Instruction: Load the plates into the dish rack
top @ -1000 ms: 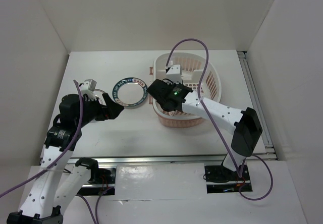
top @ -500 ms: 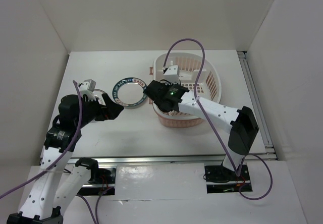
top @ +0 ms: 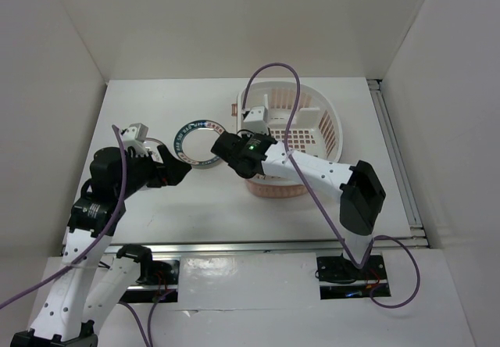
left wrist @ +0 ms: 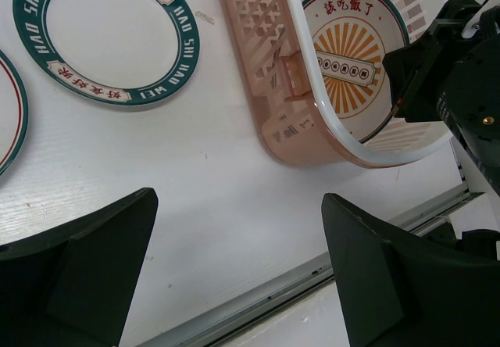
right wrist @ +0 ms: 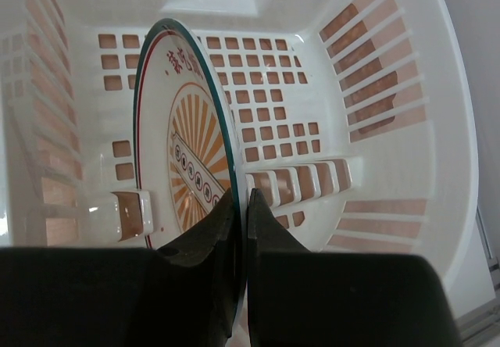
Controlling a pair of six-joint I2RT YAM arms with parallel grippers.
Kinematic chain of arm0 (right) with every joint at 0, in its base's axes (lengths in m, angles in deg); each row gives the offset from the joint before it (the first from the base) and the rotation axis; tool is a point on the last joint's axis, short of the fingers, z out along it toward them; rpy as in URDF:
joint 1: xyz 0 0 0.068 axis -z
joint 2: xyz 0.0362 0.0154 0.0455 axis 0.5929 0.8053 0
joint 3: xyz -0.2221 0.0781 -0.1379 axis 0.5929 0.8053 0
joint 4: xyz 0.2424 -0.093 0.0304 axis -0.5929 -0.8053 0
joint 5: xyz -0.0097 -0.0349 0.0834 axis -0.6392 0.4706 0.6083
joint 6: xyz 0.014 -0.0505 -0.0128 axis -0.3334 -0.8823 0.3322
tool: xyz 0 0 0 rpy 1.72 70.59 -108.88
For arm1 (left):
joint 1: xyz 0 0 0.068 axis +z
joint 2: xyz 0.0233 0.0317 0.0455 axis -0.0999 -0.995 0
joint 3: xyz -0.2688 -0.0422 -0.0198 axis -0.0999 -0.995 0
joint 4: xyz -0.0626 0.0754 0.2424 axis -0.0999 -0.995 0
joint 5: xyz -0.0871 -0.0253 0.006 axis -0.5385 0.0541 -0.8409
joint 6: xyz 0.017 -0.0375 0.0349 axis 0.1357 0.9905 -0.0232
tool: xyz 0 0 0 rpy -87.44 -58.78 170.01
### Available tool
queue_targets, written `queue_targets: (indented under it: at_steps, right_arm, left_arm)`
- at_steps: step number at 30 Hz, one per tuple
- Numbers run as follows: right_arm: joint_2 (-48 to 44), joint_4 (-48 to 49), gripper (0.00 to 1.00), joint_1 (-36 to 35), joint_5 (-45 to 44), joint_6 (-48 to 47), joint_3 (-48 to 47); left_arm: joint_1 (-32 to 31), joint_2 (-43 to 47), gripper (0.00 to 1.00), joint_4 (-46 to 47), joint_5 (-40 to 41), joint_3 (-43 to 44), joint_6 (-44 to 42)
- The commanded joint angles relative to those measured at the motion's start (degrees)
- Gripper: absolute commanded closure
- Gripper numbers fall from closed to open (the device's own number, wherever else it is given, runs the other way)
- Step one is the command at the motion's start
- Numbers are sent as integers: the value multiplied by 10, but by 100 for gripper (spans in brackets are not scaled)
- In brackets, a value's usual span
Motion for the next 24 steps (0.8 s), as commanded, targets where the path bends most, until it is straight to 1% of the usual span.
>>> queue_targets:
  at_steps: [1,4,5,7,12,15,18,21,23,24]
  right_arm:
    - [11,-34,96,-5,29,34,-10]
    - [11,-34,95,-10,29,39,-10]
    - [11,-34,93,-10,29,44,-10]
    - [11,-34,88,-10,34,44,-10]
    - [11,-39,80,-16,34,50,-10]
    - [11,-39,72,-16,34,50,-15]
    - [11,-45,66,-21,34,55,-26]
    - [11,-50,66,-21,34,55,-32]
    - [11,-50,65,-21,34,60,-39]
    - [11,-57,63,-21,34,60,-44]
  left_arm:
    - [-1,9,0,11,-5,0,-8]
    - [-1,9,0,11,-5,0,-8]
    - [-1,9,0,11,-5,0,-8]
    - [-1,9,0,11,-5,0,-8]
    - [-1,9,0,11,-5,0,-8]
    - [-1,9,0,11,-5,0,-8]
    - [-1,9,0,11,-5,0,-8]
    - [-1,14,0,11,-5,0,-8]
    - [-1,14,0,11,-5,0,-8]
    - [-1,14,0,11,-5,0,-8]
